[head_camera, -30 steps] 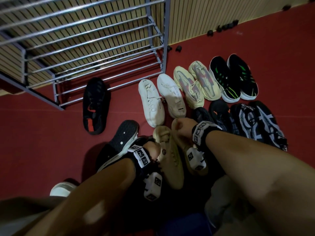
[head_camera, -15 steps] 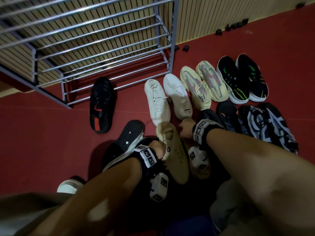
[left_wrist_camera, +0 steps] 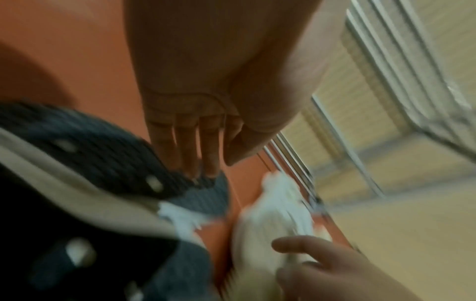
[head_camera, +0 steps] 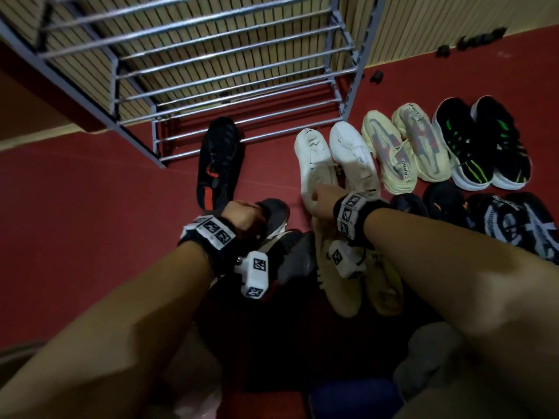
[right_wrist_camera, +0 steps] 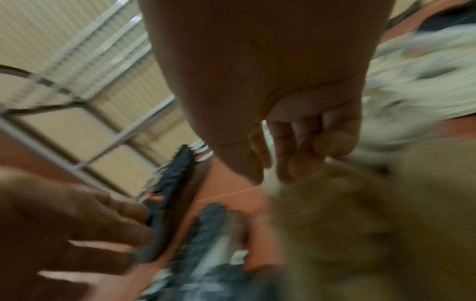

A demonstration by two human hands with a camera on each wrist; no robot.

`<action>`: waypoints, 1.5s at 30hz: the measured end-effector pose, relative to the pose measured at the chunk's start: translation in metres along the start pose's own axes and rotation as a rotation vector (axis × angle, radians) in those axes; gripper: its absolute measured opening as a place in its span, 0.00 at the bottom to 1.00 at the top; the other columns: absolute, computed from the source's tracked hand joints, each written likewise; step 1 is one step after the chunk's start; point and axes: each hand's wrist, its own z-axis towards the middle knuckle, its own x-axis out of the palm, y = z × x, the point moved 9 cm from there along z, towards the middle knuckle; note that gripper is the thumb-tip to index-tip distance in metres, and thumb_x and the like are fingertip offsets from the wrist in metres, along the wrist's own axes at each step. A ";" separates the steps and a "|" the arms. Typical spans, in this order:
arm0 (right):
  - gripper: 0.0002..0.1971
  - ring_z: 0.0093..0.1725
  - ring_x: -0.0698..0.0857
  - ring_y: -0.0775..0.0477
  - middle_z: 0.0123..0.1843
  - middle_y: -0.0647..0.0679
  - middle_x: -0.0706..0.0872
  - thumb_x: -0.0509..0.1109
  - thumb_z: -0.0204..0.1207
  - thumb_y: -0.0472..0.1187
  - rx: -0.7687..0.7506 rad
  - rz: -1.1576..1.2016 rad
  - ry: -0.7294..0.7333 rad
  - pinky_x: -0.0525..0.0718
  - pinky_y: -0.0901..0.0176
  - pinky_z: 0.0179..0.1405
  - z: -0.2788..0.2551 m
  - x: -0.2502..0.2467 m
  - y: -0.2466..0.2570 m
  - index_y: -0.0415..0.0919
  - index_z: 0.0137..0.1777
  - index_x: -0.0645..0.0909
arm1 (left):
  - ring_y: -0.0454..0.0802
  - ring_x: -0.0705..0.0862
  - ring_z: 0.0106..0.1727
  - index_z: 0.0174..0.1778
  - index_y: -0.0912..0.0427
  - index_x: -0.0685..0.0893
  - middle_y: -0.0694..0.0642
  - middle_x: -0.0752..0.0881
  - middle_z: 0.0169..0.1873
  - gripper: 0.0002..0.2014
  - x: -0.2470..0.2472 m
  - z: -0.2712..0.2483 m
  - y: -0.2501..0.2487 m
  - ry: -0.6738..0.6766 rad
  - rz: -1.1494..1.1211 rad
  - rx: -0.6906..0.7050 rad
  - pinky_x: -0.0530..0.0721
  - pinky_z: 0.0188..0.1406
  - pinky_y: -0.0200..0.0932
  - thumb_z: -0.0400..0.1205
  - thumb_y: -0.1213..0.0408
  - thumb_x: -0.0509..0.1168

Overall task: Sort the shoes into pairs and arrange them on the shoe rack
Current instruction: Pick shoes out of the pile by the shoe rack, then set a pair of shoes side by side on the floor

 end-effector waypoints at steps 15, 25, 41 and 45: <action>0.45 0.73 0.74 0.43 0.76 0.42 0.73 0.84 0.65 0.43 -0.318 -0.180 0.493 0.75 0.52 0.69 -0.010 0.077 0.071 0.42 0.79 0.63 | 0.57 0.64 0.62 0.57 0.37 0.79 0.52 0.62 0.57 0.34 0.002 0.006 0.078 0.065 0.615 -0.094 0.78 0.66 0.54 0.56 0.47 0.84; 0.46 0.64 0.84 0.40 0.68 0.42 0.81 0.82 0.61 0.44 -0.385 -0.328 0.418 0.83 0.52 0.60 -0.014 0.086 0.069 0.46 0.78 0.62 | 0.63 0.66 0.66 0.64 0.43 0.71 0.57 0.68 0.68 0.29 0.011 0.006 0.076 -0.048 0.836 0.014 0.68 0.65 0.67 0.71 0.34 0.67; 0.48 0.77 0.72 0.45 0.79 0.45 0.72 0.84 0.63 0.46 -0.423 -0.235 0.500 0.71 0.54 0.74 -0.002 0.084 0.070 0.42 0.81 0.64 | 0.64 0.68 0.71 0.66 0.46 0.69 0.58 0.66 0.67 0.38 0.021 0.014 0.072 -0.020 1.069 0.006 0.56 0.75 0.75 0.64 0.38 0.75; 0.48 0.78 0.71 0.45 0.78 0.46 0.73 0.83 0.62 0.47 -0.450 -0.094 0.466 0.69 0.62 0.67 0.000 0.081 0.077 0.43 0.81 0.65 | 0.68 0.64 0.74 0.73 0.47 0.66 0.60 0.62 0.72 0.42 0.008 0.009 0.078 -0.015 1.096 -0.128 0.53 0.72 0.82 0.66 0.38 0.75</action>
